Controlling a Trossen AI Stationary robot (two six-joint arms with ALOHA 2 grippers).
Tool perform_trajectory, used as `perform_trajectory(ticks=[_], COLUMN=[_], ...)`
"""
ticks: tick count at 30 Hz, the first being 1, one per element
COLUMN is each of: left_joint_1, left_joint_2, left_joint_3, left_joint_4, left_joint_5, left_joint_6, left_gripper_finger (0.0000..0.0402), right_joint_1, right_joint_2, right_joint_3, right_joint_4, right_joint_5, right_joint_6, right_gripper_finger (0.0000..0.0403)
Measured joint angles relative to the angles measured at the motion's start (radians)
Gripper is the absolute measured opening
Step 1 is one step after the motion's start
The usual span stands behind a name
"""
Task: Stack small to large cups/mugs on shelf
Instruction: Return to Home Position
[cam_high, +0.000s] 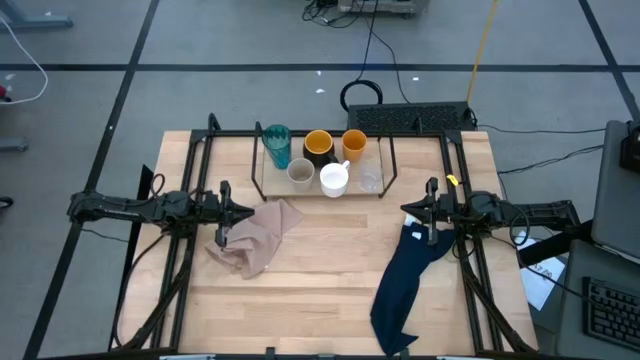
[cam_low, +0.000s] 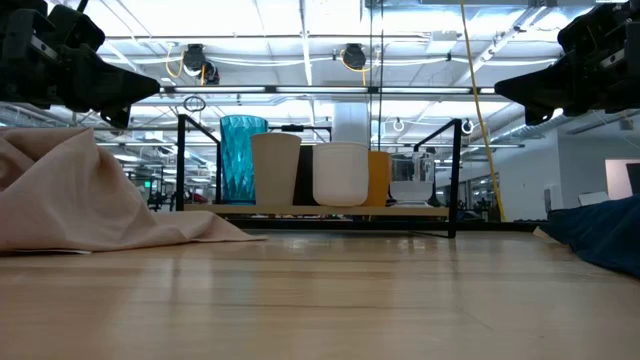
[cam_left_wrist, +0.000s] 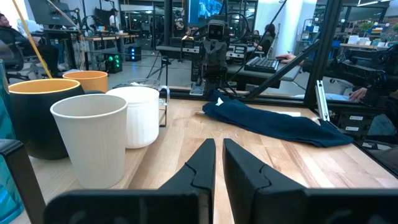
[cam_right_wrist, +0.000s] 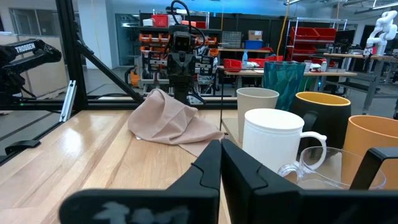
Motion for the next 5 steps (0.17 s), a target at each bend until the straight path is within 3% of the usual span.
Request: perform_trajectory(ticks=[5], left_joint_1=[0.0], left_joint_2=[0.0], left_joint_3=[0.0], left_joint_4=[0.0], left_joint_5=[0.0], left_joint_6=[0.0], left_gripper_finger=[0.0033], right_joint_1=[0.0], right_joint_2=[0.0], right_joint_3=[0.0], right_joint_4=[0.0], right_joint_5=[0.0], right_joint_6=[0.0], right_gripper_finger=[0.0])
